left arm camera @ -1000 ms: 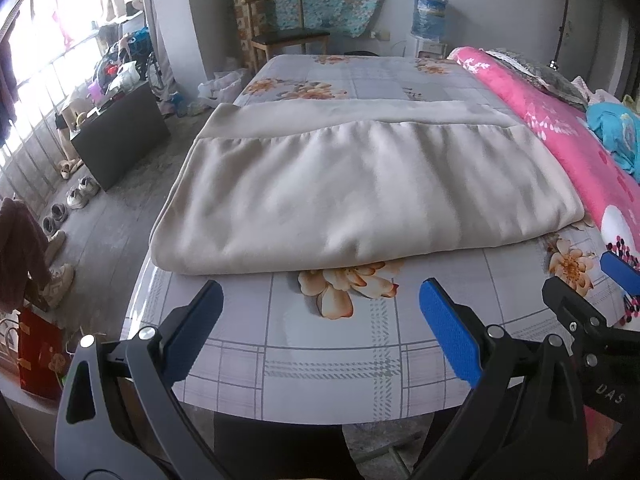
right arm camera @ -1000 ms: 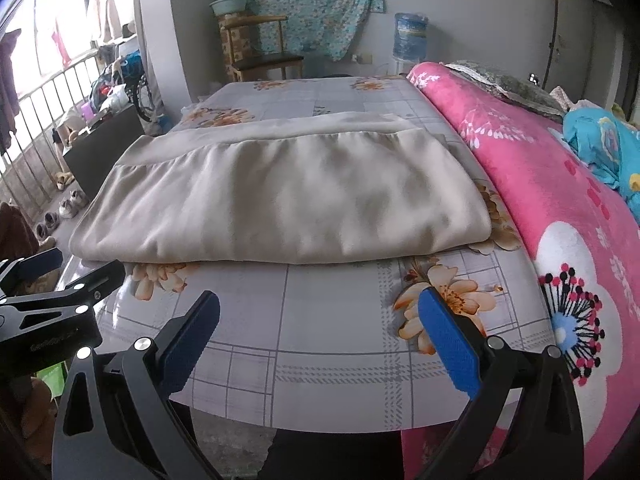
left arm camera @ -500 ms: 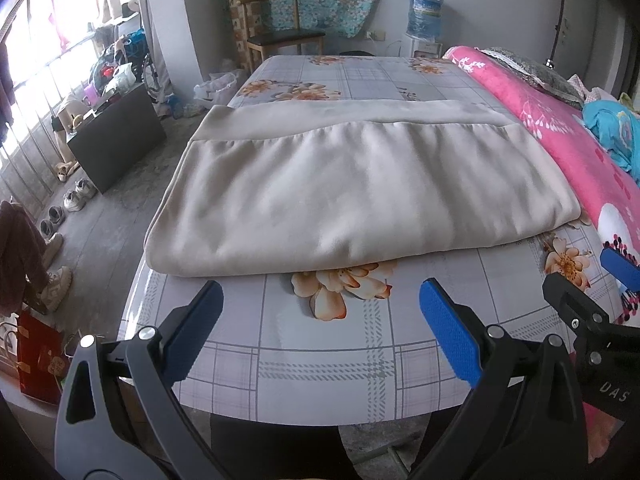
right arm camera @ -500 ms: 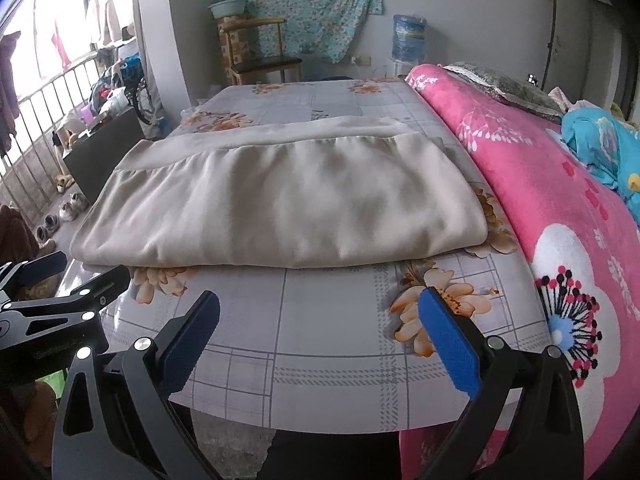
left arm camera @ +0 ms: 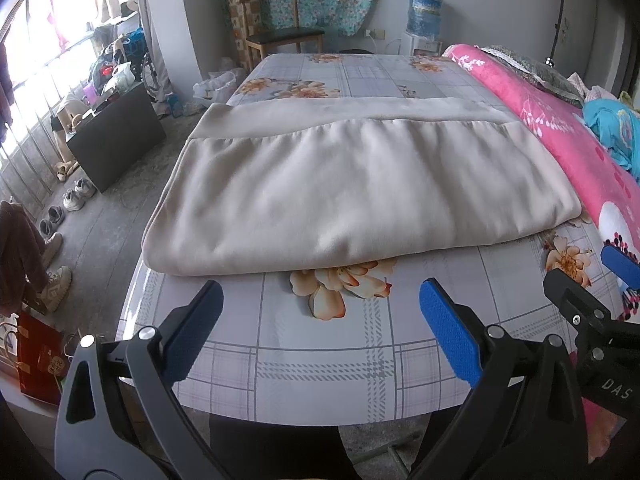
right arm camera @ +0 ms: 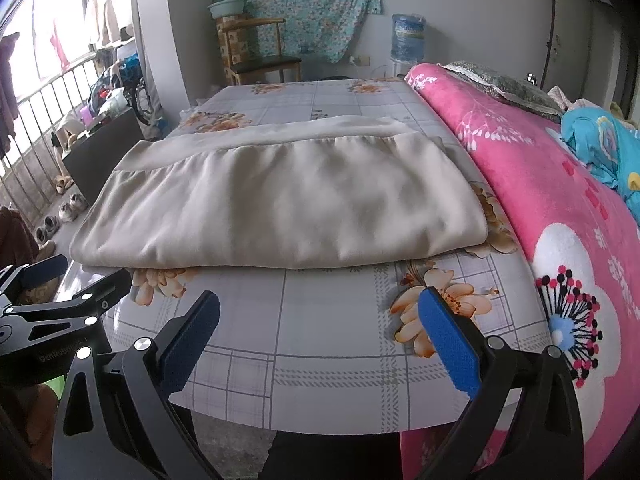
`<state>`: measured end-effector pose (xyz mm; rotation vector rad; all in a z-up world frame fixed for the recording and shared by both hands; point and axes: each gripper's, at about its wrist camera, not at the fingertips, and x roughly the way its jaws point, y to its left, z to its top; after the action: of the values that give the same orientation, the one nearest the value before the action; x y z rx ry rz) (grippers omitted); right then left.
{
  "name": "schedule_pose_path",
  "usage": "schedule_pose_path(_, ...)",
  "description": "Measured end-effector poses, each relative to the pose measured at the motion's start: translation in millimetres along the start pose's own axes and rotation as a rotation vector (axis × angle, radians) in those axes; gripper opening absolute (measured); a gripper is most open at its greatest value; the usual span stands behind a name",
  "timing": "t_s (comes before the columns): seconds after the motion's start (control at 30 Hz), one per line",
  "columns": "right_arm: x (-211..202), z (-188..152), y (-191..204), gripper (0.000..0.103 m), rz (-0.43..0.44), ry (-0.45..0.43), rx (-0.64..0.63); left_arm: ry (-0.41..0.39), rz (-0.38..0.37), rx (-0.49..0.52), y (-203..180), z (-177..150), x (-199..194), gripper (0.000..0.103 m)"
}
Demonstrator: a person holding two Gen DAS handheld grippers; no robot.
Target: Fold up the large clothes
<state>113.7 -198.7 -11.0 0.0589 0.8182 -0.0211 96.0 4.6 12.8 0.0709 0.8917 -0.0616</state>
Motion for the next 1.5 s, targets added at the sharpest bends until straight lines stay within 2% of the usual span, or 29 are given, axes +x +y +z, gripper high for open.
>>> schedule_pose_path(1.5,2.5,-1.2,-1.0,0.097,-0.008,0.013,-0.004,0.012,-0.008,0.004,-0.4,-2.3,4.2,0.095)
